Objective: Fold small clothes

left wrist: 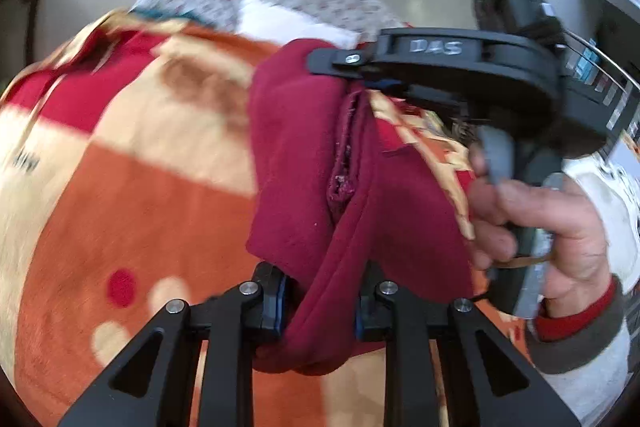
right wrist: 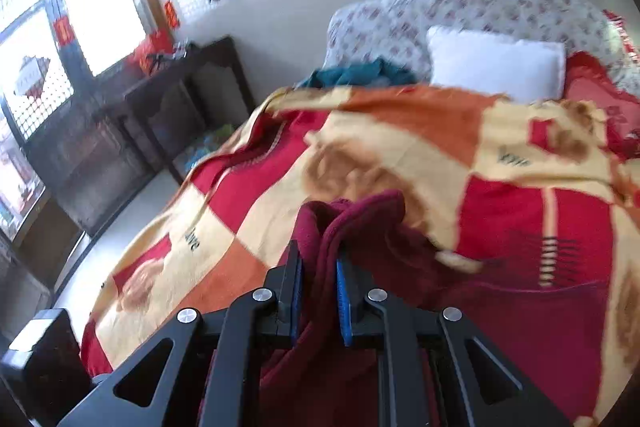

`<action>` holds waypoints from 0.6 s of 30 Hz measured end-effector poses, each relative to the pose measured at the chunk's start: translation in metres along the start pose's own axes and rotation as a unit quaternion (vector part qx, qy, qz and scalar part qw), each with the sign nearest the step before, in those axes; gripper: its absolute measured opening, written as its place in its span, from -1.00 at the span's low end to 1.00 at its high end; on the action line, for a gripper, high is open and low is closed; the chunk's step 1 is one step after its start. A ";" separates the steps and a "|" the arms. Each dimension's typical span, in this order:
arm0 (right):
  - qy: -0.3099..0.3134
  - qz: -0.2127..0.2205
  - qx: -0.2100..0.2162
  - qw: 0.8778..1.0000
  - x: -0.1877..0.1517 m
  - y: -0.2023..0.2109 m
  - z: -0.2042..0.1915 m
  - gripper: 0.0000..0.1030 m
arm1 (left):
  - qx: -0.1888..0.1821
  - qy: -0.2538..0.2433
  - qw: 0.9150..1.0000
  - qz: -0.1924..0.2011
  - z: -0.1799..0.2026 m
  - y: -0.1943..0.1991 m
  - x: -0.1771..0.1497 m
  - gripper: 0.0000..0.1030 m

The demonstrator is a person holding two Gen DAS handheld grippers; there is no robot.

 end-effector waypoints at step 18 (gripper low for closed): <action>-0.198 0.005 -0.058 0.979 -0.099 0.064 0.219 -0.60 | -0.018 -0.143 0.984 -0.101 0.143 -0.125 -0.051 0.03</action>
Point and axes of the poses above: each gripper's, at about its wrist camera, not at the fingertips, and y roughly against the way its jaws point, z to its right, x to its top, the point moved 9 cm from there along -y, roughly the way its jaws point, and after that the axes turned 4 degrees about -x, right-handed, at the moved point
